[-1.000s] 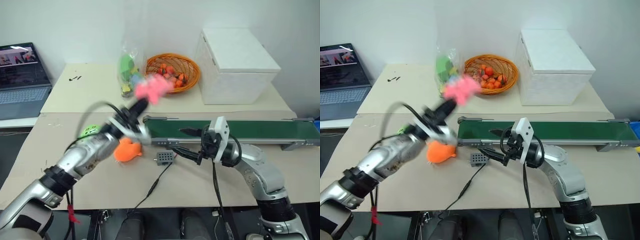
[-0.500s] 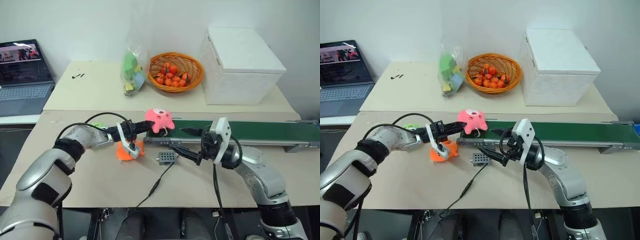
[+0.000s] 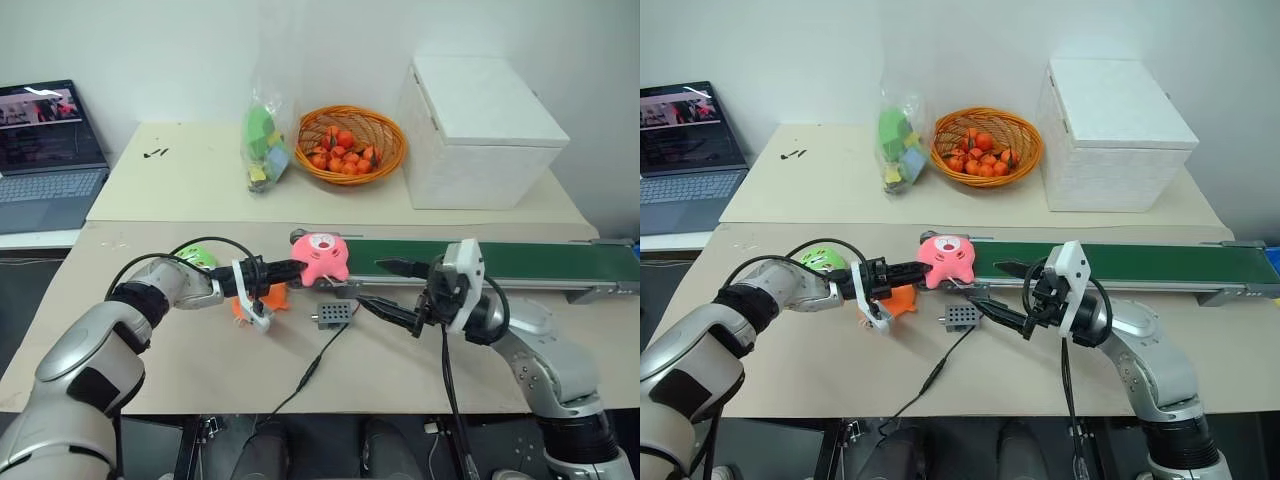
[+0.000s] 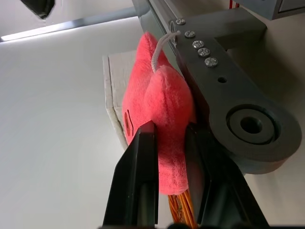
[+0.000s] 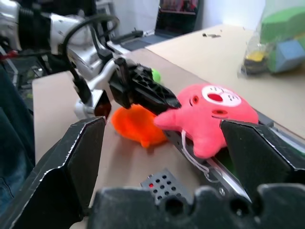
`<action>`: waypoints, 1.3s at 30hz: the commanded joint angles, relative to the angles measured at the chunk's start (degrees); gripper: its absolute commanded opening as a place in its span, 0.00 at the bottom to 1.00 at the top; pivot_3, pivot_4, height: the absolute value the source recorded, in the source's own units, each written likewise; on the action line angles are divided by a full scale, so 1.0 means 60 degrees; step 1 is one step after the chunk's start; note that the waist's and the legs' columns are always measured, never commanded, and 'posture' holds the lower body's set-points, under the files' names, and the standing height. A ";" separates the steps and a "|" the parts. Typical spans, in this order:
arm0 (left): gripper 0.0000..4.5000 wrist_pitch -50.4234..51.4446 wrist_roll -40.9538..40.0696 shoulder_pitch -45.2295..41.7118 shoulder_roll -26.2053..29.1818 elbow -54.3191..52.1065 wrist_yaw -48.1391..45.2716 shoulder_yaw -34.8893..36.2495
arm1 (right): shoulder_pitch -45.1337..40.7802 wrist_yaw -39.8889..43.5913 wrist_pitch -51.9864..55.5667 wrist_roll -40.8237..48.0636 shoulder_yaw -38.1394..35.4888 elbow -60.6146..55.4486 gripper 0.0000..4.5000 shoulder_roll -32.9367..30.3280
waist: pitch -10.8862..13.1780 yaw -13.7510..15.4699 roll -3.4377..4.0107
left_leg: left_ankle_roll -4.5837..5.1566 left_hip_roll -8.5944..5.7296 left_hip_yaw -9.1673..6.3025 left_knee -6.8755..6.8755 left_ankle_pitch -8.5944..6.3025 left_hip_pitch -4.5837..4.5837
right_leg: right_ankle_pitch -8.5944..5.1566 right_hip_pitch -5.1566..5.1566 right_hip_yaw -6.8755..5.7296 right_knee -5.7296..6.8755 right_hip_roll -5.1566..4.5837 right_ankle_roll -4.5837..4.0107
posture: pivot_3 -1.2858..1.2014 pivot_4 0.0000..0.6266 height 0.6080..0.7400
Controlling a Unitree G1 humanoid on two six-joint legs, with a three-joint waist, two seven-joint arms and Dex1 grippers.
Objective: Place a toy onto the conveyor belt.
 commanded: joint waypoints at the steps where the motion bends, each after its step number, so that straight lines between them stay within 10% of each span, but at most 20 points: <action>1: 0.19 -0.0006 -0.0205 -0.0078 -0.0023 0.0278 -0.0009 0.0184 | 0.0239 0.0429 -0.0308 0.0997 -0.0564 -0.0354 1.00 0.0218 | 0.0000 0.0006 0.0000 | 0.0001 0.0000 -0.0001 0.0000 -0.0001 0.0002 | 0.0000 0.0003 -0.0001 0.0000 0.0000 0.0000 | 0.52 0.24 0.90; 9: 0.19 0.0132 -0.0259 -0.0504 -0.0443 0.1106 -0.0080 0.0139 | 0.0553 0.0851 -0.0513 0.0997 -0.0595 0.0184 1.00 0.0322 | 0.0000 0.0012 0.0000 | 0.0005 -0.0001 -0.0001 0.0010 -0.0003 0.0007 | 0.0003 0.0012 -0.0001 0.0005 0.0000 0.0005 | 0.52 0.24 0.90; 18: 0.81 -0.0016 -0.0762 -0.0714 -0.0616 0.1598 -0.0360 0.0350 | 0.0603 0.1044 -0.0540 0.1071 -0.0674 0.0257 1.00 0.0353 | -0.0001 0.0001 0.0000 | 0.0005 -0.0003 -0.0001 0.0016 -0.0003 0.0009 | 0.0003 0.0017 0.0001 0.0007 -0.0001 0.0005 | 0.52 0.24 0.90; 21: 0.81 -0.0716 -0.1625 -0.0710 -0.0433 0.1747 -0.1280 0.0826 | 0.0615 0.1082 -0.0585 0.1131 -0.0695 0.0264 1.00 0.0375 | -0.0001 -0.0044 0.0000 | 0.0006 -0.0002 0.0001 0.0016 -0.0004 0.0024 | 0.0003 0.0024 0.0004 0.0012 -0.0001 0.0005 | 0.52 0.24 0.90; 28: 0.81 -0.3136 -0.7563 0.0214 -0.0460 0.2849 -0.8035 0.3374 | 0.0815 0.1317 -0.1182 0.1630 -0.1114 0.0207 1.00 0.0804 | -0.0003 -0.0113 0.0005 | 0.0004 -0.0004 0.0002 0.0016 -0.0002 0.0019 | 0.0003 0.0017 0.0003 0.0009 -0.0006 0.0005 | 0.52 0.24 0.90; 33: 0.81 0.0362 -1.3258 0.2337 -0.0738 -0.0037 -1.4436 0.5047 | 0.0891 0.1407 -0.1372 0.2043 -0.1315 0.0225 1.00 0.1173 | -0.0005 -0.0244 0.0017 | 0.0019 -0.0003 -0.0002 0.0026 -0.0011 0.0026 | 0.0003 0.0019 0.0010 0.0028 -0.0012 0.0005 | 0.52 0.24 0.90; 39: 0.81 0.5049 -1.6260 0.4252 -0.0814 -0.3546 -1.6643 0.6490 | 0.0920 0.1533 -0.1458 0.1890 -0.1144 0.0497 1.00 0.1271 | -0.0004 -0.0251 0.0018 | 0.0031 -0.0002 -0.0014 0.0052 -0.0017 0.0048 | 0.0001 0.0016 0.0029 0.0090 -0.0010 0.0006 | 0.52 0.24 0.90</action>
